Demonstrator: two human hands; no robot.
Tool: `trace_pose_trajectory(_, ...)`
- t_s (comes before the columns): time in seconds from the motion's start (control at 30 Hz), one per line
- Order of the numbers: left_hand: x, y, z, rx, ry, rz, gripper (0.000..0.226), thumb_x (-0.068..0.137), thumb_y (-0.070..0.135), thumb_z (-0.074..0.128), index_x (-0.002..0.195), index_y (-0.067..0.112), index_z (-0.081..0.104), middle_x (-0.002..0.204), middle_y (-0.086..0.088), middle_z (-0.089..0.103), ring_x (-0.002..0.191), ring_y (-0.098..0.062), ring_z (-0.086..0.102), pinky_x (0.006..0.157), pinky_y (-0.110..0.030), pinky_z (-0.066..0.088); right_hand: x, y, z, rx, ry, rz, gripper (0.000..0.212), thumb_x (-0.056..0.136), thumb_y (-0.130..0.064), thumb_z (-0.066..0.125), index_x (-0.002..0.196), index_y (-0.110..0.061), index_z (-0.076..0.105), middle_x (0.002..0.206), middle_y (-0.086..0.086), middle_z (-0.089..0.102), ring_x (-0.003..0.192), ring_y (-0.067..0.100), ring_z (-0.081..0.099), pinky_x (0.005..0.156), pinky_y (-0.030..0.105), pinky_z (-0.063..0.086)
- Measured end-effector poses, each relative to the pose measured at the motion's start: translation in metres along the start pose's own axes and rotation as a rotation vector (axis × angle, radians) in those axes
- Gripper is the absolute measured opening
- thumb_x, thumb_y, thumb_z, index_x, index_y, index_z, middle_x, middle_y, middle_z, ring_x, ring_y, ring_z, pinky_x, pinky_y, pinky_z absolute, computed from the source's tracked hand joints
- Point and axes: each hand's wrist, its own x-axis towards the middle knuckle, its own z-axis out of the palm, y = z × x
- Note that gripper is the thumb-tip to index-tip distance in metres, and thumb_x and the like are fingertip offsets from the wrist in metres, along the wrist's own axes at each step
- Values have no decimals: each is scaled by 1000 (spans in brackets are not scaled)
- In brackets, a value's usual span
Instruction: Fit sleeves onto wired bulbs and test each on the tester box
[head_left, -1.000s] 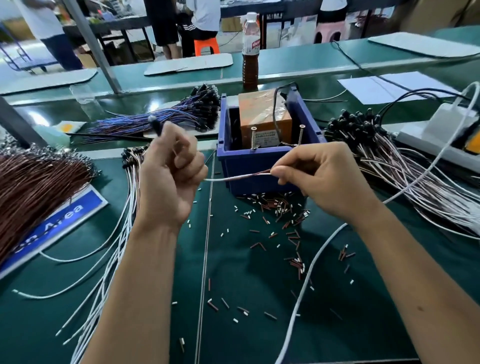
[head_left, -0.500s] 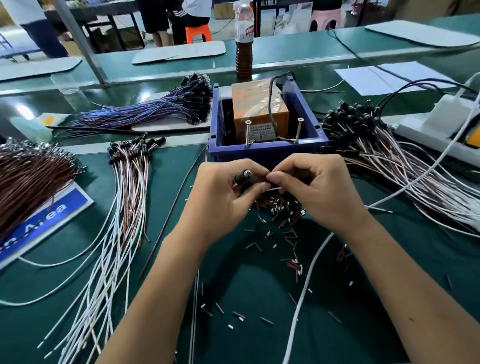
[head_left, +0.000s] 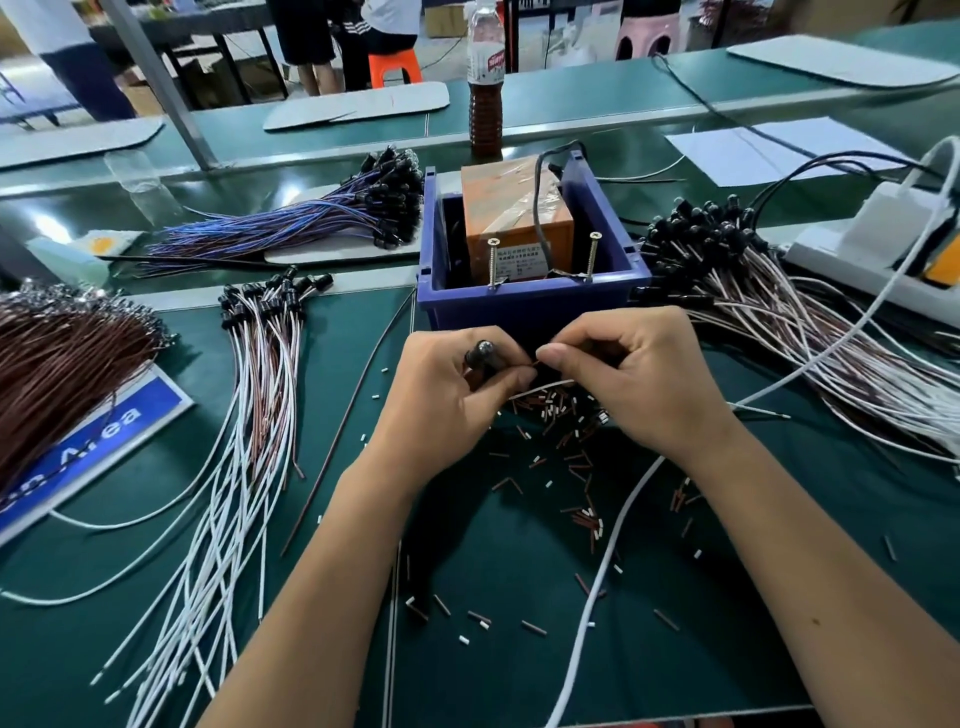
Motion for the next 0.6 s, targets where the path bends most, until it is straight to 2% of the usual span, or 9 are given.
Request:
trace_pose_trajectory(0.2,-1,0,0,-25,12,-1,12,84,2,82,82,13,75,68,13,66,55,2,54,60,-6,37,0,-1,-1,-9,8,6,8,92,-24,79,86,-20,81,70,-12,71,64,12,67,61,28,53)
trace_pose_trajectory(0.6,0,2,-2,-2,18,-9,11,86,9,82,81,16,74,66,12,64,52,-2,52,56,-8,35,0,-4,3,-15,56,7,12,94,-21,77,86,-13,80,71,-11,70,64,15,66,59,30,52)
